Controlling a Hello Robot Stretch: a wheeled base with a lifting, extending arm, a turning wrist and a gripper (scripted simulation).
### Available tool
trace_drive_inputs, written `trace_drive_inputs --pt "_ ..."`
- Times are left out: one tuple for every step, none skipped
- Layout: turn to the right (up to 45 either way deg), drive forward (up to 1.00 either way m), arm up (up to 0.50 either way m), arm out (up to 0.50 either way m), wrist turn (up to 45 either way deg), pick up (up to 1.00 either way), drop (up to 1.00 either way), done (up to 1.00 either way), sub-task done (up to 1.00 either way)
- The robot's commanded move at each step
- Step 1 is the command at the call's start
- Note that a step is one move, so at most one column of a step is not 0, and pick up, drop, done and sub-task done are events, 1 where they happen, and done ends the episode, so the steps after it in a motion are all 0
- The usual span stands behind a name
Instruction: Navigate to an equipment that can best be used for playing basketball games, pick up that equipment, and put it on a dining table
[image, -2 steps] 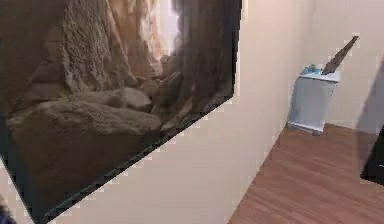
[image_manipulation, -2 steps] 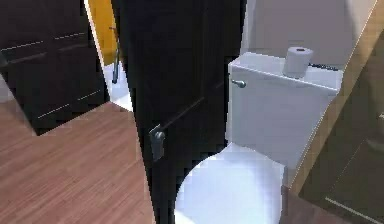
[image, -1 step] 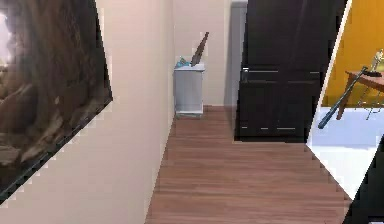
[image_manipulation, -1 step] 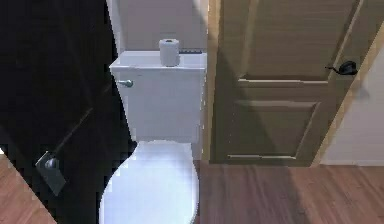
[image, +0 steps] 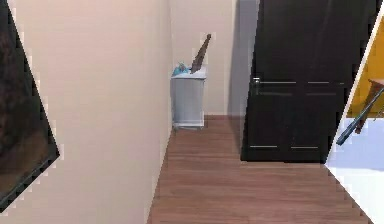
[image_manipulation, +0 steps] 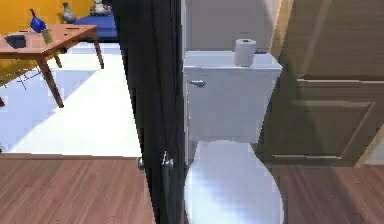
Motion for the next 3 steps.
trace_drive_inputs --pt "30.0 0.0 0.0 0.0 0.0 0.0 0.0 0.0 0.0" --pt "0.0 0.6 0.0 0.0 0.0 0.0 0.0 0.0 0.0" --pt "45.0 0.0 0.0 0.0 0.0 0.0 0.0 0.0 0.0"
